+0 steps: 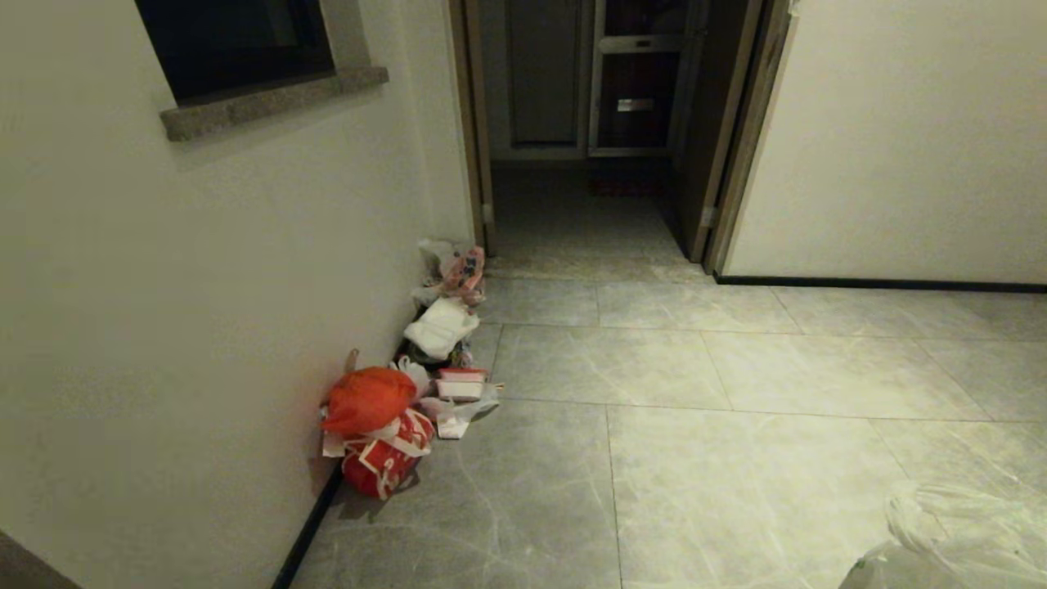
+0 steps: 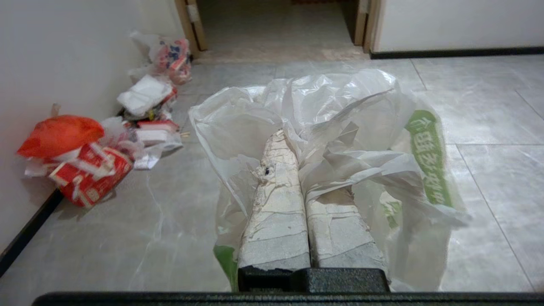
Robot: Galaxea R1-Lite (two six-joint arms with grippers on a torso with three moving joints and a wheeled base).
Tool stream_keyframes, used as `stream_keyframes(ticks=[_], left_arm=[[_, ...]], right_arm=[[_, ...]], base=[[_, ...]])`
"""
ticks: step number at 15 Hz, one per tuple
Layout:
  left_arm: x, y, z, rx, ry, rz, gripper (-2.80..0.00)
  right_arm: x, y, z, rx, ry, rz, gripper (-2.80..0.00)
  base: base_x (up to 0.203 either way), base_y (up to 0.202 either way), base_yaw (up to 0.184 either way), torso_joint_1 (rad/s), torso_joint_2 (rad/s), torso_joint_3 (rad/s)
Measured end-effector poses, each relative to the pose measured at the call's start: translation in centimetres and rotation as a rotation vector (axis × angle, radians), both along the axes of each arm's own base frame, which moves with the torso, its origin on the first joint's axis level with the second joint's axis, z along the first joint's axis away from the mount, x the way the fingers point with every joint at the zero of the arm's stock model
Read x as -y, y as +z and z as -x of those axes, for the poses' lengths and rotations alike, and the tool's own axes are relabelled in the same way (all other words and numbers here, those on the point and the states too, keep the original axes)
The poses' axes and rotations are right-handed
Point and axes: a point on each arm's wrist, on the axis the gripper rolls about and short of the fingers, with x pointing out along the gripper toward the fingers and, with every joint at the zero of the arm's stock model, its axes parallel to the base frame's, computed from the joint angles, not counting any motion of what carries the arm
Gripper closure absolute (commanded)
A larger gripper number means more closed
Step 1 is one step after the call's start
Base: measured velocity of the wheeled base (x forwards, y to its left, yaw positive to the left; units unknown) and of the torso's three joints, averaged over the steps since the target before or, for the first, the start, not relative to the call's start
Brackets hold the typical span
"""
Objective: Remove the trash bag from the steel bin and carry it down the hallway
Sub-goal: Put the trash bag at the door
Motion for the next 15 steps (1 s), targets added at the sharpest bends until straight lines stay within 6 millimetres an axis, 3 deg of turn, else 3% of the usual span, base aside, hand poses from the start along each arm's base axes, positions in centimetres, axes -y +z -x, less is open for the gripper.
stream_keyframes(ticks=[15], left_arm=[[0.0,0.0,0.0,0.0,0.0,0.001,0.0]], right_arm=[[0.0,0.0,0.0,0.0,0.0,0.0,0.0]], base=[[0.195,0.0,0.0,0.002,0.0,0.001]])
